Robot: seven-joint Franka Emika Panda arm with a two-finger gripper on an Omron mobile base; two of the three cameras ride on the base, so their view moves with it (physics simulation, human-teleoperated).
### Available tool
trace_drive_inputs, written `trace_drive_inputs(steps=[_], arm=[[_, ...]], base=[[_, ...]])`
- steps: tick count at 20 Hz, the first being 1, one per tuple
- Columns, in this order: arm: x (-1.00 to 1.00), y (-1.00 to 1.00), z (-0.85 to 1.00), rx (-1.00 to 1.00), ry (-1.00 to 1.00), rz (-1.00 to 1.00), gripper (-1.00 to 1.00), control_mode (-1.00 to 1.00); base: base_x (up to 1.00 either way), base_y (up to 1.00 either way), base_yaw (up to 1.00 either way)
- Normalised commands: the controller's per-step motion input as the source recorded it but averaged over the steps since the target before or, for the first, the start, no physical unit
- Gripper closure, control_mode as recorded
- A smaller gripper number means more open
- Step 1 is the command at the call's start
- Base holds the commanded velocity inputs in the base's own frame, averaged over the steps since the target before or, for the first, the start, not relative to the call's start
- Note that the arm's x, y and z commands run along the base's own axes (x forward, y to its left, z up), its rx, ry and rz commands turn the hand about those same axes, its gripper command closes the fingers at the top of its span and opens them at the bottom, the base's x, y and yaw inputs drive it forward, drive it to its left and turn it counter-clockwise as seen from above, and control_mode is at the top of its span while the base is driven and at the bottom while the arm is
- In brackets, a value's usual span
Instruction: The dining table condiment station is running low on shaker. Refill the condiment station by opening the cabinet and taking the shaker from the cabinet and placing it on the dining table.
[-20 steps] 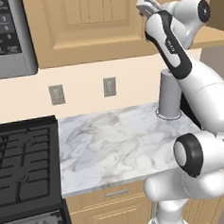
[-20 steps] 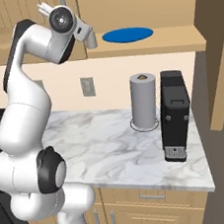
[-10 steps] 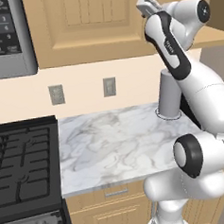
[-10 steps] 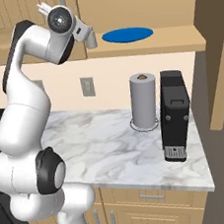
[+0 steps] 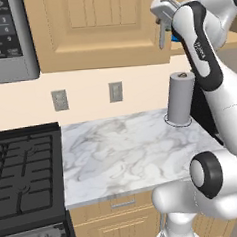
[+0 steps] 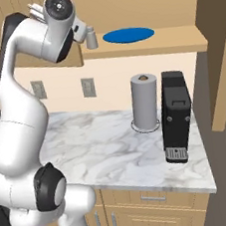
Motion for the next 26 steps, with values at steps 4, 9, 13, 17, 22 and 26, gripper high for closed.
trace_drive_inputs(steps=[4, 9, 13, 17, 22, 26], arm=[[-1.0, 0.01, 0.0, -0.09, 0.06, 0.23, 1.0, -1.0], [-1.0, 0.16, 0.0, -0.1, 0.0, 0.23, 1.0, -1.0], [-0.92, 0.08, 0.0, -0.09, 0.0, 0.08, 1.0, -1.0], [-0.48, -0.19, 0.0, -0.05, 0.0, -0.04, 1.0, -1.0], [-0.03, -0.74, 0.0, 0.0, 0.0, -0.24, 1.0, -1.0], [0.18, -0.67, -0.2, 0.07, 0.0, -0.28, 1.0, -1.0]], base=[[0.0, 0.0, 0.0], [0.0, 0.0, 0.0], [0.0, 0.0, 0.0], [0.0, 0.0, 0.0], [0.0, 0.0, 0.0], [0.0, 0.0, 0.0]])
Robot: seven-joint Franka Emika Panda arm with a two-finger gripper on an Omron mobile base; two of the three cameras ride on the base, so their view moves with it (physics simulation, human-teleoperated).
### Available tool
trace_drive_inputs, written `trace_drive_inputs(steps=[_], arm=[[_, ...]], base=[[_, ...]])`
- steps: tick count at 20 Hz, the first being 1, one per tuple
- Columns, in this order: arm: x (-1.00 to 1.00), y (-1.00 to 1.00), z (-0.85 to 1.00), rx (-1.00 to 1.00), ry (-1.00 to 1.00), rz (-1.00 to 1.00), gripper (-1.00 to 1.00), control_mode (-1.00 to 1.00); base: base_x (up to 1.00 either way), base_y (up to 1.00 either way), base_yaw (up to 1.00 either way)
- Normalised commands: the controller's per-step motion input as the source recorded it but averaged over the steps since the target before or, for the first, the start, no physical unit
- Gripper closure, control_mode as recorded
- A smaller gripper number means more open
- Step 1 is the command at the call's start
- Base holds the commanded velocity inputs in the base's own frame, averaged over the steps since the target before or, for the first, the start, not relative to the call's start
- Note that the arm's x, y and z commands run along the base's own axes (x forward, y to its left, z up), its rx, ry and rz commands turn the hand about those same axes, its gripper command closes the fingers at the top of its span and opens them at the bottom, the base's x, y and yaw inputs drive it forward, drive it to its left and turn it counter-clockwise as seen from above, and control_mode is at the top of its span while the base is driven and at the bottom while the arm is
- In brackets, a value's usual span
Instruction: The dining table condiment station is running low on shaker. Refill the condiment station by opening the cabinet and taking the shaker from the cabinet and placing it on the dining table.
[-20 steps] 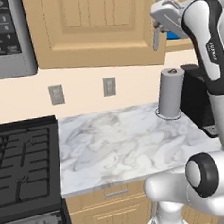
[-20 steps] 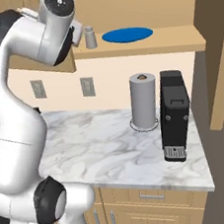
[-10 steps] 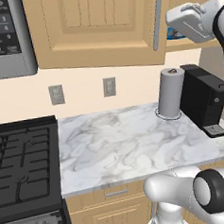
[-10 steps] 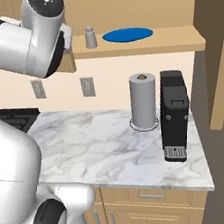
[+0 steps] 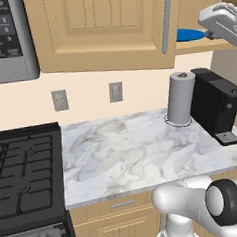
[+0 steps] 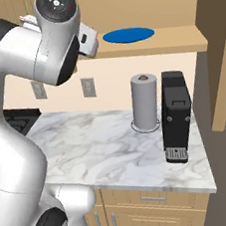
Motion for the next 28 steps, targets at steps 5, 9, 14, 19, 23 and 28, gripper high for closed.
trace_drive_inputs(steps=[5, 9, 14, 19, 23, 28], arm=[[0.45, -0.44, -0.51, 0.43, 0.0, -0.21, 1.0, -1.0], [0.23, -0.28, -0.27, 0.69, 0.0, -0.07, 1.0, -1.0], [0.01, -0.23, 0.0, 0.39, 0.0, 0.0, 1.0, -1.0], [0.22, 0.06, 0.03, 0.08, 0.0, 0.0, -1.0, -1.0], [0.31, 0.05, 0.1, 0.04, 0.0, 0.0, -1.0, -1.0], [0.34, 0.0, 0.07, 0.07, 0.01, 0.01, -1.0, -1.0]], base=[[0.0, 0.0, 0.0], [0.0, 0.0, 0.0], [0.0, 0.0, 0.0], [0.0, 0.0, 0.0], [0.0, 0.0, 0.0], [0.0, 0.0, 0.0]])
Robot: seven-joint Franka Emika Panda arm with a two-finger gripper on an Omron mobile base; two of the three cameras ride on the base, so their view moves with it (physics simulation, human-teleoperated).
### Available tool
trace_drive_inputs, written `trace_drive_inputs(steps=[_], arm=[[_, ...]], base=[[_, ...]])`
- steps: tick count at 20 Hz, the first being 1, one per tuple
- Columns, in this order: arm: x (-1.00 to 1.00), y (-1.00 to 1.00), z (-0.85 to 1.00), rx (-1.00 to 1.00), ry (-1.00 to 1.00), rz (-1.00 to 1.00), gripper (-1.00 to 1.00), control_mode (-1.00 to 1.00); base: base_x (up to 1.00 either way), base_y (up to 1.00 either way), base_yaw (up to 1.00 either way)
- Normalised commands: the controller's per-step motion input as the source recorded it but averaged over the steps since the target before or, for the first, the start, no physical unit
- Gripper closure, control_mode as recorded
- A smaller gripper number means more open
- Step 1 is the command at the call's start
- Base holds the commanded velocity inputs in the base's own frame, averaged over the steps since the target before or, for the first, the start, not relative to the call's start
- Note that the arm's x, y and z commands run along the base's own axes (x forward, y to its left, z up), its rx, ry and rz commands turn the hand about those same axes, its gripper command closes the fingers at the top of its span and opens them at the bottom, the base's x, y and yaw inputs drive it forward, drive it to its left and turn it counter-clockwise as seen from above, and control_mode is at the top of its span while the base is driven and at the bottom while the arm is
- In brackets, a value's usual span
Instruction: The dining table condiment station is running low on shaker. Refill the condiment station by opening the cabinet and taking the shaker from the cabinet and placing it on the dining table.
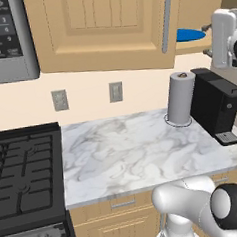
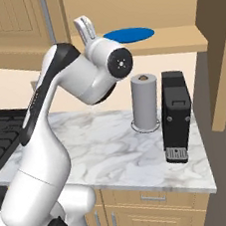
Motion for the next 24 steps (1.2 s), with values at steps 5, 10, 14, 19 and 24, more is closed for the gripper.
trace_drive_inputs(steps=[5, 10, 14, 19, 24], arm=[[0.34, 0.0, 0.04, 0.1, 0.04, 0.05, -1.0, -1.0], [0.41, 0.06, 0.01, 0.11, 0.12, 0.09, -1.0, -1.0], [0.48, 0.12, 0.04, 0.13, 0.18, 0.16, -1.0, -1.0], [0.49, 0.18, 0.03, 0.12, 0.13, 0.18, -1.0, -1.0], [0.53, 0.19, 0.0, 0.07, 0.06, 0.17, -1.0, -1.0]], base=[[0.0, 0.0, 0.0], [0.0, 0.0, 0.0], [0.0, 0.0, 0.0], [0.0, 0.0, 0.0], [0.0, 0.0, 0.0]])
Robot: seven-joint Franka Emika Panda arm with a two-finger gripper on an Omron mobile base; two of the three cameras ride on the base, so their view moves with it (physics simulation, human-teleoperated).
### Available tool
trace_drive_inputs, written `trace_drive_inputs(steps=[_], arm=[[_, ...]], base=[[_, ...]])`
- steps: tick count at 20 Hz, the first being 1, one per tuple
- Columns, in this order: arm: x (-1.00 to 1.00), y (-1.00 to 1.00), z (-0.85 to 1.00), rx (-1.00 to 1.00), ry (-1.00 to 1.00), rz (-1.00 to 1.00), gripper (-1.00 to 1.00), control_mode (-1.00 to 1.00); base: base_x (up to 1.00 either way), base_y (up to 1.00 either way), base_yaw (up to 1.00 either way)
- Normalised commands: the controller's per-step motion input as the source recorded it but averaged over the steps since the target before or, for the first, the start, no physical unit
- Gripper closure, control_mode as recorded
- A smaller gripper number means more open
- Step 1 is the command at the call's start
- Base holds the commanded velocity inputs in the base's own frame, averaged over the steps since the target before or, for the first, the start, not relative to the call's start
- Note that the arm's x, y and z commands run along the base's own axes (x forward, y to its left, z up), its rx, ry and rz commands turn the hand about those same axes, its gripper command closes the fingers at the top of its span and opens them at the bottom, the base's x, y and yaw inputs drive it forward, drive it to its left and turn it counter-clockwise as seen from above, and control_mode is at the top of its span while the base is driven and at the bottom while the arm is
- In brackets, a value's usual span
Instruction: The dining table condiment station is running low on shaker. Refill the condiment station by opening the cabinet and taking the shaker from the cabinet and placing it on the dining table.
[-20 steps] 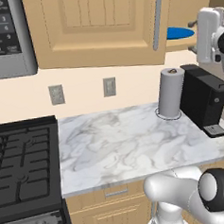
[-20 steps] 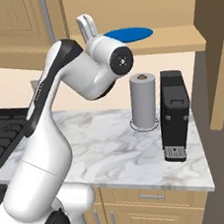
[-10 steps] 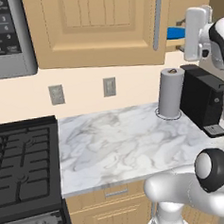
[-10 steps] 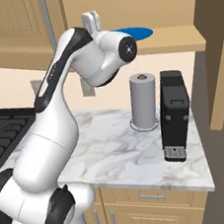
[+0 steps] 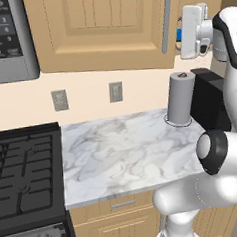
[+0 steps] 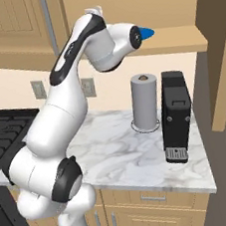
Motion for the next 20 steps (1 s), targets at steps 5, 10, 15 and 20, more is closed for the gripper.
trace_drive_inputs(steps=[5, 10, 15, 20], arm=[[0.34, 0.34, 0.0, 0.0, 0.03, 0.18, -1.0, -1.0], [-0.11, 0.46, 0.0, 0.0, 0.0, 0.25, -1.0, -1.0], [-0.86, 0.48, 0.0, 0.0, 0.0, 0.31, -1.0, -1.0], [-1.0, 0.53, 0.0, 0.0, 0.0, 0.33, -1.0, -1.0]], base=[[0.0, 0.0, 0.0], [0.0, 0.0, 0.0], [0.0, 0.0, 0.0], [0.0, 0.0, 0.0]])
